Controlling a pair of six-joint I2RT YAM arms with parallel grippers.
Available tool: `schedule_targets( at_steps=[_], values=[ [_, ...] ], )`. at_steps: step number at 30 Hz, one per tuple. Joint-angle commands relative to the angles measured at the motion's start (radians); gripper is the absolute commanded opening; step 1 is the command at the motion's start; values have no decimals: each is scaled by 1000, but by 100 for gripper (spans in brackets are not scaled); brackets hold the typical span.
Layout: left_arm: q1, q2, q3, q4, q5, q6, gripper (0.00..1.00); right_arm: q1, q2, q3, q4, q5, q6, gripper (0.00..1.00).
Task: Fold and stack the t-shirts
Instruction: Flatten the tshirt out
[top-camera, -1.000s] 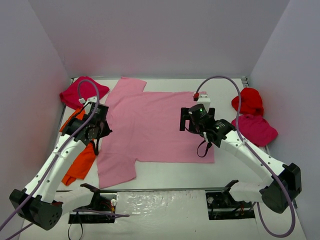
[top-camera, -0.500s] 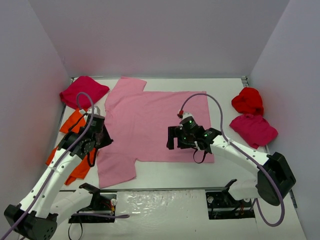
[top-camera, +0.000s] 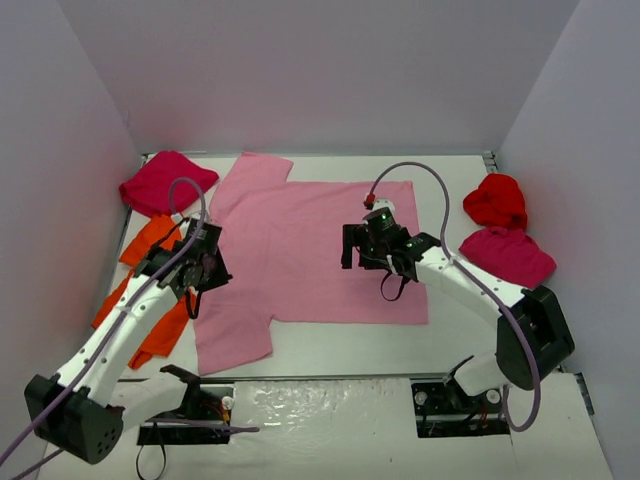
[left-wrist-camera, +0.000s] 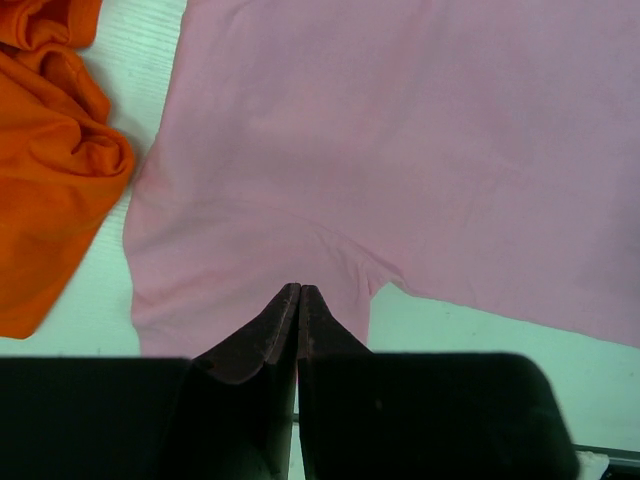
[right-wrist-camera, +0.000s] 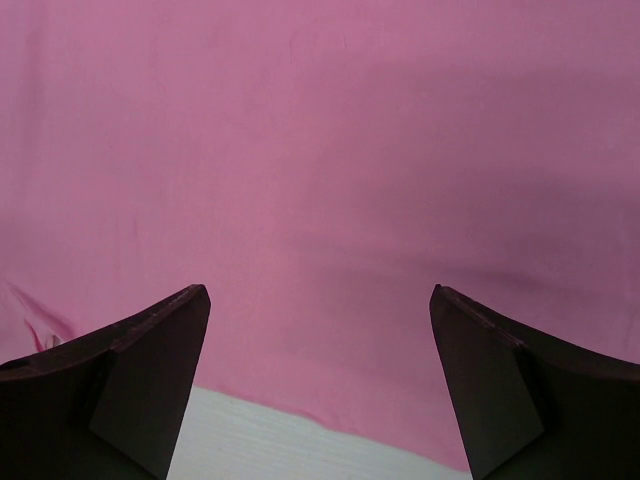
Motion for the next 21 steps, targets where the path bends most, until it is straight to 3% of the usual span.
schedule_targets(
  at_steps=[1,7,10,12,21],
  values=[
    [24,189,239,40,-34,106,0,-100,122,149,47,-5,-95,89],
    [115,428,483,78,43,197,0,-307,334,304,142,-311,-72,89],
    [213,490,516,102,212,169,0,-327,487,470,169,-386,-55,90],
    [241,492,492,157,252,166,0,-321,576,567,197,-449,-49,90],
    [244,371,436,164,134,228,0,-285,971,1217,244,-706,-25,93]
  ],
)
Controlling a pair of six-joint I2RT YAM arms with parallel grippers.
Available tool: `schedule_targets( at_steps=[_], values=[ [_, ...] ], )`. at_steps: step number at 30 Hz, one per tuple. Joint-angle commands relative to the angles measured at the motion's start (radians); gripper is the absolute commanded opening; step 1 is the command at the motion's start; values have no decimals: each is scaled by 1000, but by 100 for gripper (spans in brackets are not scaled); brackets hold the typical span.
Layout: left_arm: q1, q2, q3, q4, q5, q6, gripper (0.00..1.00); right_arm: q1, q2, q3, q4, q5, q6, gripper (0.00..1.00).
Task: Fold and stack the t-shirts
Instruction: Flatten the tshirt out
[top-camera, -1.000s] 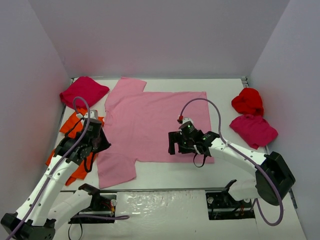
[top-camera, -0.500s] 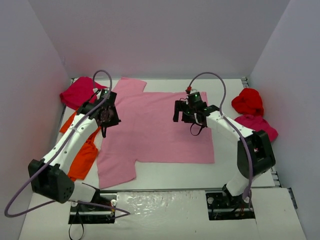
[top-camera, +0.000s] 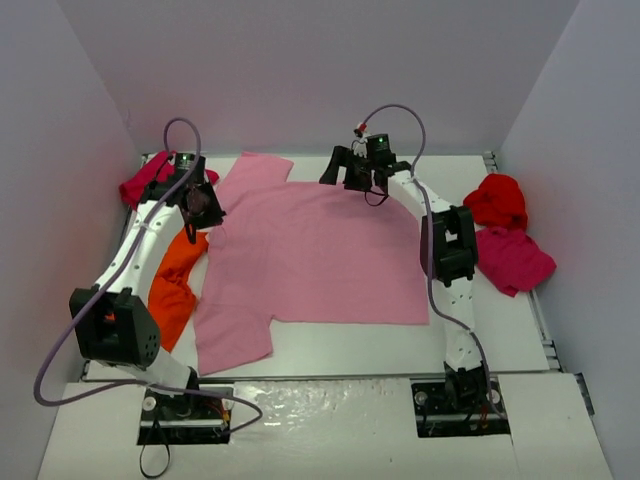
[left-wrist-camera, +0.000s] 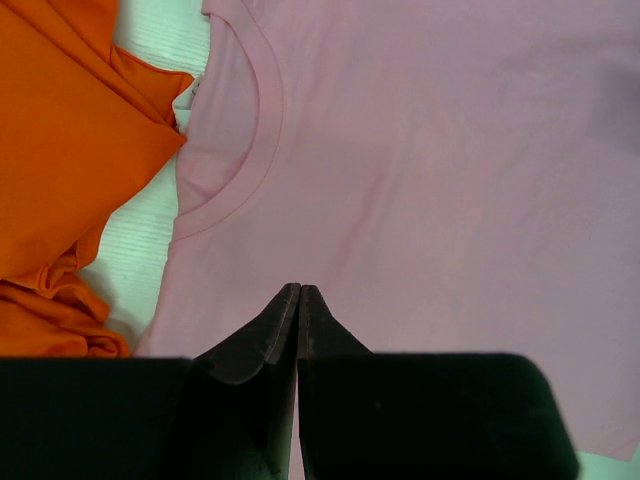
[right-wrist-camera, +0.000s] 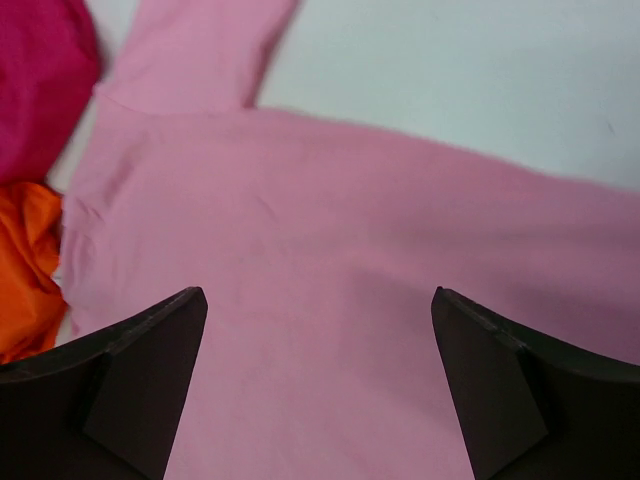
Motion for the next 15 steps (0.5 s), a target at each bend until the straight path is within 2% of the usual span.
schedule_targets(
  at_steps=[1,6,8,9,11,13,14,15],
  values=[
    [-6,-153,-34,65,-29,43,0,24,103,270,146,-254,38,94],
    [-8,-289,-164,132,23,40,0,29,227,287,570,-384,273,96],
    [-6,-333,-206,122,25,40,0,35,333,366,660,-435,392,93],
    [-6,-350,-217,116,21,41,0,39,373,441,695,-448,437,90],
    [-6,-394,-236,93,20,45,0,49,449,513,776,-445,507,77],
    [-8,-427,-252,77,17,49,0,56,490,567,793,-404,511,57],
    [-6,-451,-258,72,20,52,0,60,497,590,781,-386,497,50],
    [-6,-464,-264,63,20,55,0,62,501,595,764,-365,475,50]
  ],
)
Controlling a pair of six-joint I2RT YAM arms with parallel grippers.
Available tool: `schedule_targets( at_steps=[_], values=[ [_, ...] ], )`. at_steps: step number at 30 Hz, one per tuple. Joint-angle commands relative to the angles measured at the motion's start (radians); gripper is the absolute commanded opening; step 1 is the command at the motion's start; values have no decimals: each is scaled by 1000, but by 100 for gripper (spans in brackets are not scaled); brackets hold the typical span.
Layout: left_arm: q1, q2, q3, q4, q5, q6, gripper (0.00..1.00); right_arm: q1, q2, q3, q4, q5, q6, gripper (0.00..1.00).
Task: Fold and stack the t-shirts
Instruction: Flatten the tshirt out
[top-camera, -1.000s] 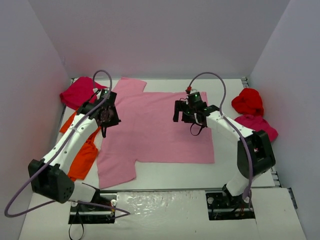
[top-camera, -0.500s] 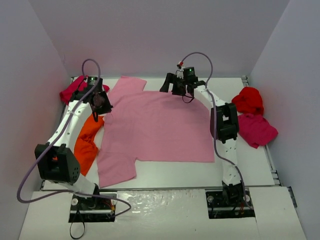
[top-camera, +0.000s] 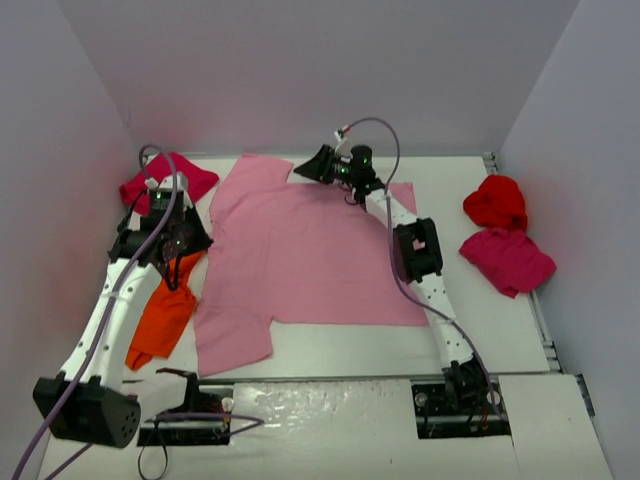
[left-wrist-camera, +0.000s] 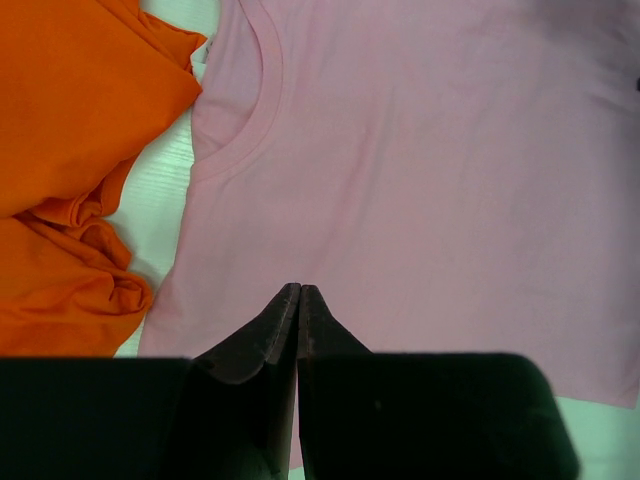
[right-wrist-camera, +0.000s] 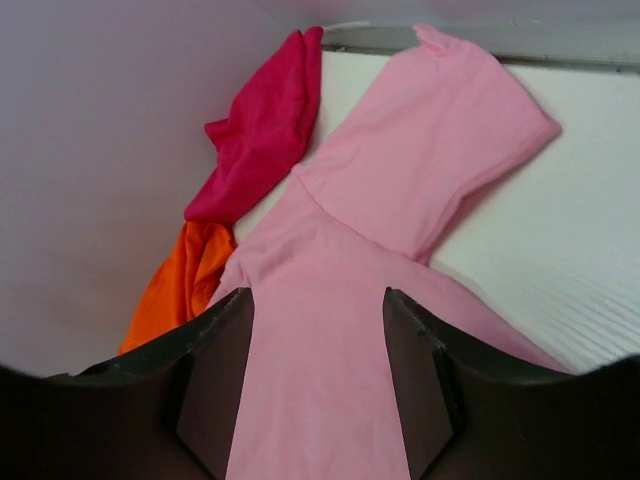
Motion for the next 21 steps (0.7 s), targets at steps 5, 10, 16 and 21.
schedule_targets(
  at_steps=[5,10,16,21],
  values=[
    [-1,-106,-17,-27,4,34,0,25,-8,111,111,68,-5,86],
    [-1,-108,-21,-38,4,36,0,32,13,109,100,92,-18,91],
    [-1,-111,-27,-34,7,30,0,44,-20,15,69,79,-60,77],
    [-1,-123,-24,-24,-2,26,0,72,-166,-190,-106,112,-225,26]
  ],
)
